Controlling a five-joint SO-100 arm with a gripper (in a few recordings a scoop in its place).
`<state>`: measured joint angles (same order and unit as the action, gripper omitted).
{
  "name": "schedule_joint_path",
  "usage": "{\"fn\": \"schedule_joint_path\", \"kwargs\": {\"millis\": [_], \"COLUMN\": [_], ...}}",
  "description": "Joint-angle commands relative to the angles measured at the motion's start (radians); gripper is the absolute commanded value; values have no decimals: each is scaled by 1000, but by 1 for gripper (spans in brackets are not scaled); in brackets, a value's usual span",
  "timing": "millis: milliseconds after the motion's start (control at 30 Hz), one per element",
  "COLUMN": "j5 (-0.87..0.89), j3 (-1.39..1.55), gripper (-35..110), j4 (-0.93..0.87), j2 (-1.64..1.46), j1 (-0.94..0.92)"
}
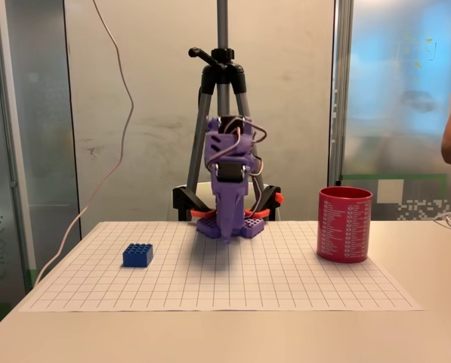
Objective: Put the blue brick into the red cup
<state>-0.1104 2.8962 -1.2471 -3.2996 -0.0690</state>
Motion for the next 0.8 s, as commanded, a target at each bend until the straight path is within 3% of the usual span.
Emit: {"fn": "schedule_joint_path", "kwargs": {"millis": [0,433,767], "j5": [-15,-64,-229], "j3": [-296,-1394,-1572], "gripper": [0,0,0], "j4": [-32,-465,-425], "j2": [11,600,1131], "j1": [-84,-173,-454]}}
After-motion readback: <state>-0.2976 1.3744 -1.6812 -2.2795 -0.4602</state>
